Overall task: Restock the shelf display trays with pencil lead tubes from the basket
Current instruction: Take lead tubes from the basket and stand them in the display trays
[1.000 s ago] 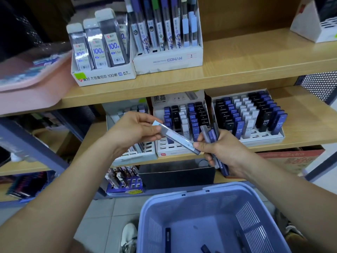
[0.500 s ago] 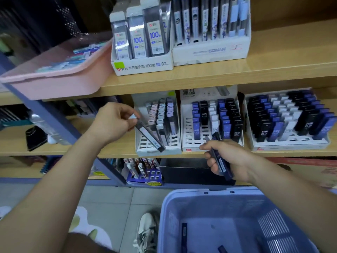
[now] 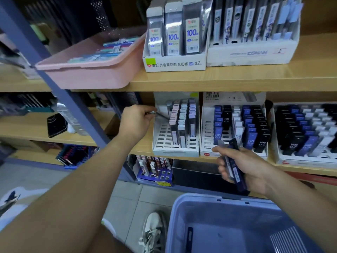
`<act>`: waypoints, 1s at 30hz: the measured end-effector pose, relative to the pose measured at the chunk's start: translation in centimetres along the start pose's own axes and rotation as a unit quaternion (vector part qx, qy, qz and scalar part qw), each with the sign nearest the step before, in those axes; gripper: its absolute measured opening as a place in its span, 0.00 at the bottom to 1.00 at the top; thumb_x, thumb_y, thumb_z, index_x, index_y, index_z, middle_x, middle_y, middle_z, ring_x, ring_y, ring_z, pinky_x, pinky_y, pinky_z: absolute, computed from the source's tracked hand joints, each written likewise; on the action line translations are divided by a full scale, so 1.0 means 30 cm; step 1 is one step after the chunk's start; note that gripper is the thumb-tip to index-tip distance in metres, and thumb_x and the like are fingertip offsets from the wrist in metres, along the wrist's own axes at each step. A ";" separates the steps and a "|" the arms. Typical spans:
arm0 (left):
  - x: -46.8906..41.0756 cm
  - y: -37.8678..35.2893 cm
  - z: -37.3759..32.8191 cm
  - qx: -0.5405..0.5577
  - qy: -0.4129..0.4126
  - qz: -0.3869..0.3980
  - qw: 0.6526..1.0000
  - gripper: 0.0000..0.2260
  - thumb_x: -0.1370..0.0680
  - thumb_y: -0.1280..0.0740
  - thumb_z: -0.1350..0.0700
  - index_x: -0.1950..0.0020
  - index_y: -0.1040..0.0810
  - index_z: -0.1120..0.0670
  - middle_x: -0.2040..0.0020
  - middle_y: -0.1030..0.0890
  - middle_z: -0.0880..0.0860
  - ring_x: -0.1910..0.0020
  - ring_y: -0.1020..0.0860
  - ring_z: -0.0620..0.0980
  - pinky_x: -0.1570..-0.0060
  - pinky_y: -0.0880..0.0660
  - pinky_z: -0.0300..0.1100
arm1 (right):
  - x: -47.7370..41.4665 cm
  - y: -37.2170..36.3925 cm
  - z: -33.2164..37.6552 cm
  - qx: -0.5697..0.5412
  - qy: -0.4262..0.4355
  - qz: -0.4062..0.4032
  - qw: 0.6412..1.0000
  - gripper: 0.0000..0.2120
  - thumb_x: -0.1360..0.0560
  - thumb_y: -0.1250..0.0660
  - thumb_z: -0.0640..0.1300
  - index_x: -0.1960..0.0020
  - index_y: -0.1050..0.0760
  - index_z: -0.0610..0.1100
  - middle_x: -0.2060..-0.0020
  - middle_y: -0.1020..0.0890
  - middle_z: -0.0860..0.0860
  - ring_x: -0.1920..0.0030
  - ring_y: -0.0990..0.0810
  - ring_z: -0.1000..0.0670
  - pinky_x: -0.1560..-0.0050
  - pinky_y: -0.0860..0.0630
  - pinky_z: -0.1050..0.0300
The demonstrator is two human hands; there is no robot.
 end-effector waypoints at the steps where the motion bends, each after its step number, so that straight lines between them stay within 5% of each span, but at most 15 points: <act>1: -0.006 -0.010 0.006 0.007 0.000 0.003 1.000 0.11 0.23 0.31 0.57 0.42 0.18 0.55 0.45 0.17 0.54 0.46 0.20 0.50 0.47 0.30 0.34 | -0.001 -0.004 -0.002 0.001 -0.002 0.000 1.000 0.14 0.23 0.32 0.43 0.40 0.24 0.39 0.72 0.25 0.46 0.75 0.24 0.50 0.76 0.26 0.61; 6: -0.019 -0.048 0.045 0.001 0.009 0.011 1.000 0.10 0.23 0.32 0.58 0.42 0.18 0.54 0.45 0.17 0.53 0.46 0.20 0.52 0.47 0.28 0.37 | 0.004 -0.050 -0.009 0.002 -0.013 0.027 1.000 0.10 0.22 0.34 0.48 0.43 0.24 0.44 0.72 0.23 0.46 0.69 0.18 0.45 0.68 0.19 0.53; 14: -0.039 -0.066 0.033 0.026 -0.007 0.038 0.999 0.10 0.22 0.33 0.59 0.43 0.17 0.54 0.45 0.17 0.54 0.45 0.20 0.52 0.41 0.26 0.42 | -0.002 -0.050 0.034 0.090 -0.017 0.035 0.995 0.12 0.21 0.34 0.49 0.43 0.22 0.43 0.72 0.28 0.47 0.77 0.35 0.52 0.80 0.37 0.63; 30: -0.092 -0.073 -0.006 -0.055 -0.044 0.067 0.995 0.12 0.21 0.37 0.61 0.41 0.18 0.51 0.46 0.17 0.54 0.45 0.21 0.57 0.44 0.25 0.46 | -0.046 -0.079 0.037 0.037 -0.013 0.054 0.998 0.13 0.24 0.33 0.46 0.43 0.20 0.42 0.71 0.29 0.49 0.76 0.36 0.54 0.79 0.36 0.63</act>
Point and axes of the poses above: each hand's wrist, its own x-axis away from the middle knuckle, its own y-axis out of the back of the hand, z = x × y, the point moved 5 cm from there along -x, towards the middle knuckle
